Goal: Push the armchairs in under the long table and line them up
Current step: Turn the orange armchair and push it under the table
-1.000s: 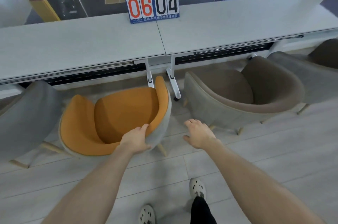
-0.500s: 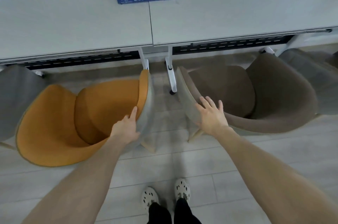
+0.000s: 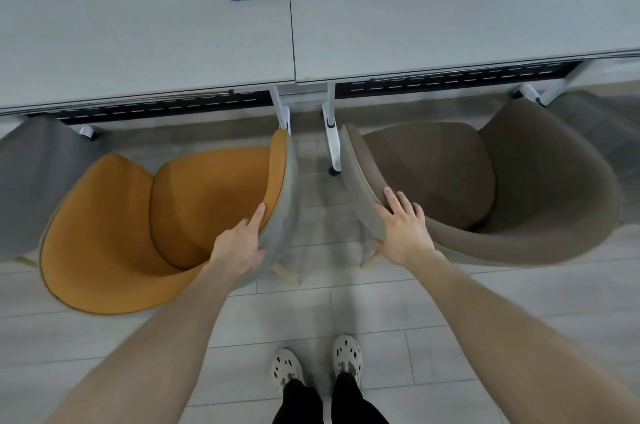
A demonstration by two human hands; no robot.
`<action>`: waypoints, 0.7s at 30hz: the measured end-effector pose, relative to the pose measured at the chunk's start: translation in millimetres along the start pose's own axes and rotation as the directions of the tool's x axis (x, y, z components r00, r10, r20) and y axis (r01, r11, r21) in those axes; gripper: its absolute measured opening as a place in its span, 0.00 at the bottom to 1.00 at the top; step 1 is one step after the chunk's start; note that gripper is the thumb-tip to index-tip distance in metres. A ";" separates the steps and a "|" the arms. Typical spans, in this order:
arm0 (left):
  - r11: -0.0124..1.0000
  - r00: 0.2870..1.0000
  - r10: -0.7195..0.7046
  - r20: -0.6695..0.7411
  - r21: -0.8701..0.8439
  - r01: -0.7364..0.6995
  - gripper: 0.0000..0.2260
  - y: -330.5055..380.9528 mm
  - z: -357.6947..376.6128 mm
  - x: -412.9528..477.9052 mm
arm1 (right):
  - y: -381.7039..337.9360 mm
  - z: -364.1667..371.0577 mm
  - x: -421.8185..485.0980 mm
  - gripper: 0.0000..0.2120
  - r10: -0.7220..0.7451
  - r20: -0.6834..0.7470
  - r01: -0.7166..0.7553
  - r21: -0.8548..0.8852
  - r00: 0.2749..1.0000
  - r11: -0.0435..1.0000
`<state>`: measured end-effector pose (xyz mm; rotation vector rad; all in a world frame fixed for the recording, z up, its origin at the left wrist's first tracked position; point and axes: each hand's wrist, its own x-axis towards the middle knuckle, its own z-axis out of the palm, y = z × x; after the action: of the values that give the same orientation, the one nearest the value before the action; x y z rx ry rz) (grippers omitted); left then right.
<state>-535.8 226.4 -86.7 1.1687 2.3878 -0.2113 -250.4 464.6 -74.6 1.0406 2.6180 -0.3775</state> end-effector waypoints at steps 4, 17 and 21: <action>1.000 1.000 -0.015 0.001 0.001 0.015 0.49 3.5 1.6 -0.4 | -12.0 -9.1 1.5 0.40 0.030 0.018 -0.030 -0.002 0.999 1.000; 0.942 0.988 -0.112 0.109 -0.304 0.141 0.24 -113.7 -48.2 -92.9 | -207.1 -34.3 -15.5 0.40 -0.399 0.058 0.392 0.103 0.915 0.914; 0.932 0.972 -0.177 0.157 -0.291 0.217 0.21 -183.8 -58.2 -126.8 | -271.3 -34.0 -16.2 0.43 -0.445 0.064 0.435 0.126 0.893 0.892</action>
<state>-632.0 41.5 12.4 0.7500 2.3191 0.0218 -434.7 275.5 -1.8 0.4273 2.7577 -0.6575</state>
